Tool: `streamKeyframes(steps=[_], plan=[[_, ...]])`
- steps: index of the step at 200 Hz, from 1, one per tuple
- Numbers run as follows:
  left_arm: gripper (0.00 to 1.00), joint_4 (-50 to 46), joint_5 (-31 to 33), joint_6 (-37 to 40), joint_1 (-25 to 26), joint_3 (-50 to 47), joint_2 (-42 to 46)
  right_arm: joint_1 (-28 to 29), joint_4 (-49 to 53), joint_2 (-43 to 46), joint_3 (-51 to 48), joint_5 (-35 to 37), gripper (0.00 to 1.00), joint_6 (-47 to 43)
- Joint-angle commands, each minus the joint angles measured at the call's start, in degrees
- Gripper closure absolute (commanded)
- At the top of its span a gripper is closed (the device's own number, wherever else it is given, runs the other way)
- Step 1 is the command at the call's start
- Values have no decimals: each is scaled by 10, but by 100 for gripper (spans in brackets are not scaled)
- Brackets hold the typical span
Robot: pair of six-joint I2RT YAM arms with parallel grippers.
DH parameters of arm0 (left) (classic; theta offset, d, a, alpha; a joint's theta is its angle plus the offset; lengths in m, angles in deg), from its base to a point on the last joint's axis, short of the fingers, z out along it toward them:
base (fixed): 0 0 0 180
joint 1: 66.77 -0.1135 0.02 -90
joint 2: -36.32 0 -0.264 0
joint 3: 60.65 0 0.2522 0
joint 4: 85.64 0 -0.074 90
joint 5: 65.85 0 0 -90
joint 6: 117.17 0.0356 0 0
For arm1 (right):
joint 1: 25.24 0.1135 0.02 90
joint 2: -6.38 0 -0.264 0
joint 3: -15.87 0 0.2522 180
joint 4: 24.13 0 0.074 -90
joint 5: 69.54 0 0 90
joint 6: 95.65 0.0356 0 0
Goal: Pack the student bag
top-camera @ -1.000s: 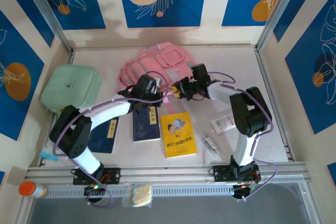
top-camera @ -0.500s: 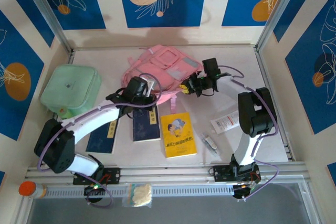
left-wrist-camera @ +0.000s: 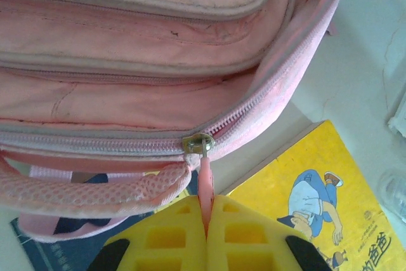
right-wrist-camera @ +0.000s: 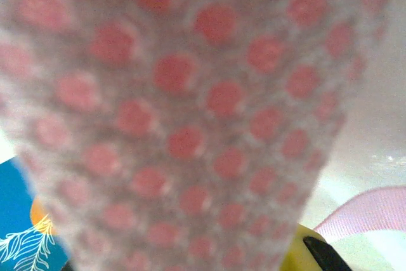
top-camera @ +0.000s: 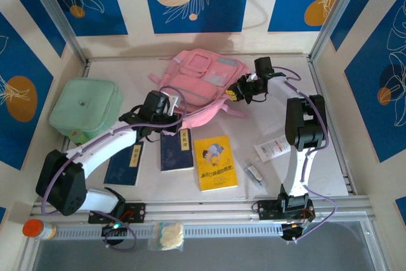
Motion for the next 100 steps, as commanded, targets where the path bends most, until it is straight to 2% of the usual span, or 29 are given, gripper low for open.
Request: streamKeyframes(steps=[1,24,42,68,100], plan=[[100,26,-30,-17,3,23,-24,-14,9,20,6,4,73,-30],[100,25,-19,-25,3,30,-36,-18,39,50,-14,6,47,-43],[100,15,-11,-26,3,30,-39,-8,45,91,-62,14,33,-39],[100,12,-14,-28,3,21,-36,26,-3,140,-140,-7,24,23],[100,15,-21,-34,4,16,-39,117,-89,160,-198,22,19,135]])
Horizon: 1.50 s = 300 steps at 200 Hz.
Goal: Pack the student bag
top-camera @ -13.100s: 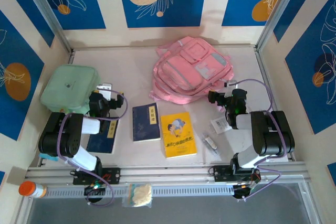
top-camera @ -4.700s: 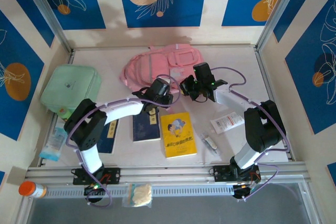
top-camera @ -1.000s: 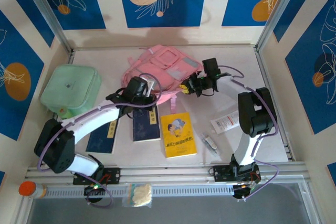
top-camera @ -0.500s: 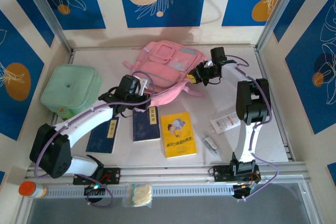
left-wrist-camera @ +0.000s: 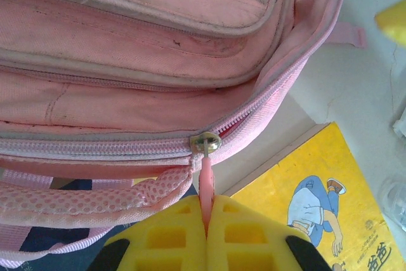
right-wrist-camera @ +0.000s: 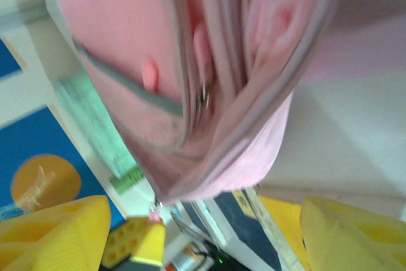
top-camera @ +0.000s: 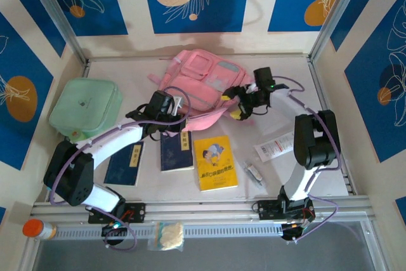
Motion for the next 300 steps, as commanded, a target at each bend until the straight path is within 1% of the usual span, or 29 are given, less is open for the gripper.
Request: streamKeyframes(steps=[1,38,52,68,86,96,110,122,123,125,132,141,154,165,194,210,222,233,240,255,265,277,289,300], plan=[[100,4,-13,-9,3,7,0,60,-66,9,-34,6,19,98],[100,18,-20,-16,6,4,0,115,-146,-33,-43,60,17,188],[100,19,-20,-16,6,7,-2,132,-129,-59,-13,86,18,185],[100,22,-22,-15,6,7,-2,140,-130,-84,16,92,22,178],[100,28,-21,-15,7,2,-1,147,-106,-99,39,116,27,161],[100,27,-21,-14,7,2,0,150,-95,-108,50,120,35,153],[100,23,-21,-11,7,1,2,155,-88,-121,69,116,49,134],[100,21,-18,-11,7,-1,7,161,-53,-132,100,115,64,113],[100,20,-18,-11,6,-1,7,162,-48,-134,105,115,67,109],[100,20,-17,-11,6,-2,8,163,-45,-134,107,115,68,108],[100,17,-15,-11,6,-5,12,167,-34,-138,117,117,78,99],[100,12,-12,-11,7,-7,19,171,-33,-137,124,117,88,92],[100,0,-1,-9,7,-11,30,174,-28,-138,137,111,95,76],[100,-22,21,-7,6,-13,44,174,-6,-138,151,106,100,58],[100,-95,90,-7,-2,-30,91,165,20,-124,165,67,100,-22],[100,-110,105,-12,-16,-60,121,151,56,-117,177,55,100,-80],[100,-107,96,-16,-30,-87,140,134,70,-111,182,31,100,-129],[100,-109,83,-21,-46,-105,151,116,81,-107,179,12,100,-153],[100,-113,77,-24,-55,-112,156,101,77,-109,177,-18,100,-168],[100,-113,69,-28,-63,-122,162,72,94,-129,193,-52,100,-192],[100,-101,51,-31,-64,-125,161,57,118,-148,216,-53,100,-206],[100,-78,21,-39,-64,-126,153,48,137,-166,241,-35,100,-216],[100,-60,-2,-50,-64,-121,140,41,141,-175,258,-11,100,-210],[100,-49,-14,-58,-63,-111,129,36,134,-179,267,-4,100,-196]])
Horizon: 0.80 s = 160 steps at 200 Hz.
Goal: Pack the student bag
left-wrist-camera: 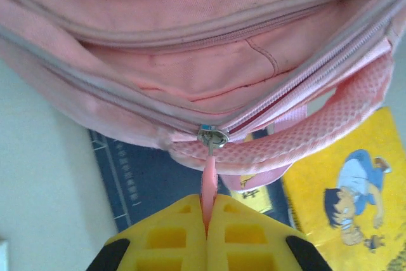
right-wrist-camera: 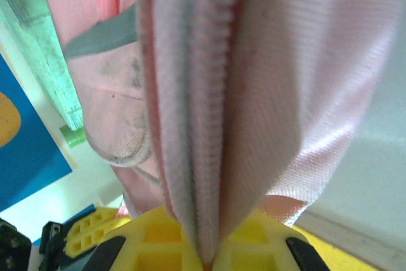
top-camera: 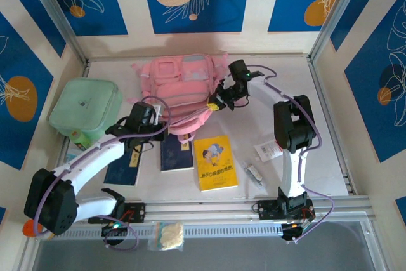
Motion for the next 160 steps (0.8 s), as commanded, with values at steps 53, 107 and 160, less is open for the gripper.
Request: streamKeyframes(steps=[53,107,160], plan=[[100,5,-45,-37,-1,50,-51,-13,4,49,1,23,46,9],[100,28,-56,-45,3,60,-70,62,-50,122,-125,61,18,130],[100,33,-61,-48,9,65,-72,115,-104,50,-93,129,14,218]])
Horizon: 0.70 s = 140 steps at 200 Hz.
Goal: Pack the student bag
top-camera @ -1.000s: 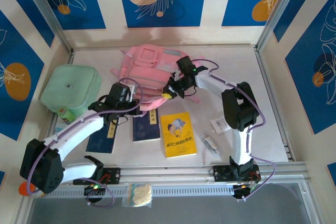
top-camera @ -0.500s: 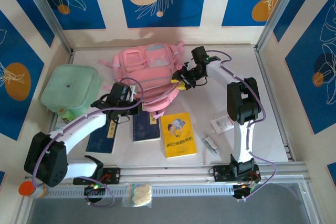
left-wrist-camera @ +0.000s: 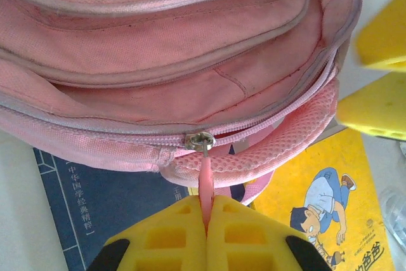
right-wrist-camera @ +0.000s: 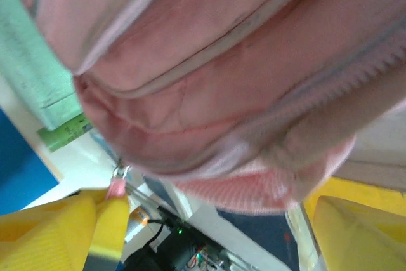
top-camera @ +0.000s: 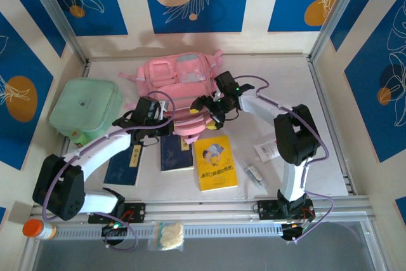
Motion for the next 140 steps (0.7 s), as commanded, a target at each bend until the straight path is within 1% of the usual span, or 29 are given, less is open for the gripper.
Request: streamKeyframes(steps=[1,20,29,48,67,76,80,106,122,140], plan=[[100,15,-21,-6,6,24,-4,8,-27,-35,26,43,14,53],[100,17,-22,-5,6,26,-4,8,-29,-47,40,74,27,43],[100,15,-20,-3,6,28,-4,6,-18,-51,51,84,36,26],[100,10,-14,1,6,34,-3,3,1,-44,59,116,65,-12],[100,3,-9,8,6,39,-1,0,12,-29,55,144,84,-42],[100,-5,-2,13,5,42,1,-9,20,-24,54,145,97,-48],[100,-7,1,14,5,43,3,-14,20,-21,51,143,100,-51],[100,-38,38,24,-3,49,13,-49,4,8,33,126,100,-72],[100,-56,62,22,-18,47,20,-67,21,16,46,115,100,-95],[100,-79,99,8,-41,41,29,-91,29,25,54,85,100,-121]])
